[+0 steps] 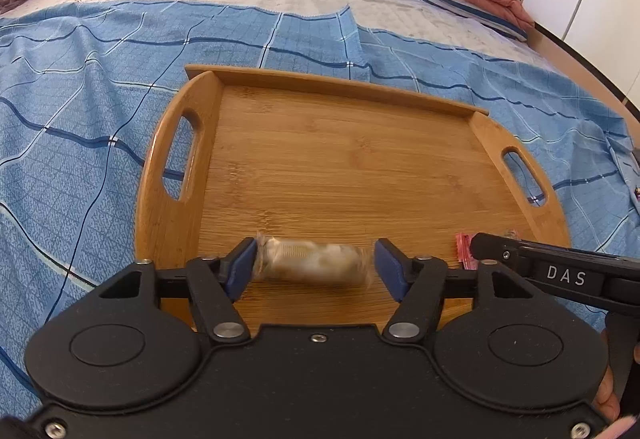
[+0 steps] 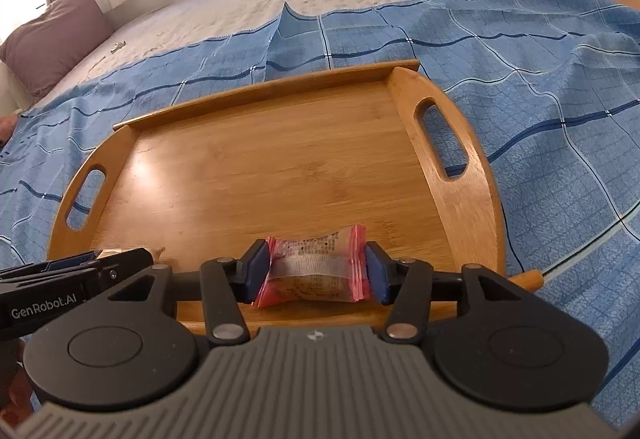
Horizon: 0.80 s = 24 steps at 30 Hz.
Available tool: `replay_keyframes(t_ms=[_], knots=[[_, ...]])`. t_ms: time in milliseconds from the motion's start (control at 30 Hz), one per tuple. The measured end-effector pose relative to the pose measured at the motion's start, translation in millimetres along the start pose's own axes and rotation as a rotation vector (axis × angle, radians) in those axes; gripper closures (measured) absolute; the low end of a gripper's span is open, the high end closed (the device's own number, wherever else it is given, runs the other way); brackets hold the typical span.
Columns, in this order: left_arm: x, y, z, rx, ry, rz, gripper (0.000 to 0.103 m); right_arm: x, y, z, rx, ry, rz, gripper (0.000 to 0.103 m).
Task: Organize snacks
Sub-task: 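Carry both pastry packs onto the wooden tray and open both tools, then move both tools back to the snack pile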
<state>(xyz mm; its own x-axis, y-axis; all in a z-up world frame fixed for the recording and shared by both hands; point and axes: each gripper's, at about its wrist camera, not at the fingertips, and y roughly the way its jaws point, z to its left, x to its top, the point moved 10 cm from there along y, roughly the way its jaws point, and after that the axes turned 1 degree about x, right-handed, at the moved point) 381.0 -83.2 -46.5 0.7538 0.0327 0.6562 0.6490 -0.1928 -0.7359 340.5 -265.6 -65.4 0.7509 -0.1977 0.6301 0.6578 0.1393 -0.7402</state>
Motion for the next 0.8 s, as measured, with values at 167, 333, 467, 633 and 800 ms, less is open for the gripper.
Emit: replay_keyframes(t_ms=[167, 333, 467, 633, 800], knots=[[6, -20, -1, -0.024, 0.007, -0.044, 0.014, 5, -16, -1, 0.012, 0.008, -0.03, 0.023], [4, -51, -5, -0.058, 0.027, -0.087, 0.004, 7, -47, 5, 0.038, -0.022, -0.083, 0.013], [-9, -79, -6, -0.076, 0.052, -0.105, 0.003, 0, -73, 11, 0.054, -0.056, -0.11, 0.01], [-30, -118, -5, -0.1, 0.073, -0.158, 0.001, -16, -112, 19, 0.077, -0.096, -0.17, 0.005], [-57, -152, -3, -0.106, 0.093, -0.2, 0.0, -41, -144, 29, 0.098, -0.137, -0.219, 0.002]])
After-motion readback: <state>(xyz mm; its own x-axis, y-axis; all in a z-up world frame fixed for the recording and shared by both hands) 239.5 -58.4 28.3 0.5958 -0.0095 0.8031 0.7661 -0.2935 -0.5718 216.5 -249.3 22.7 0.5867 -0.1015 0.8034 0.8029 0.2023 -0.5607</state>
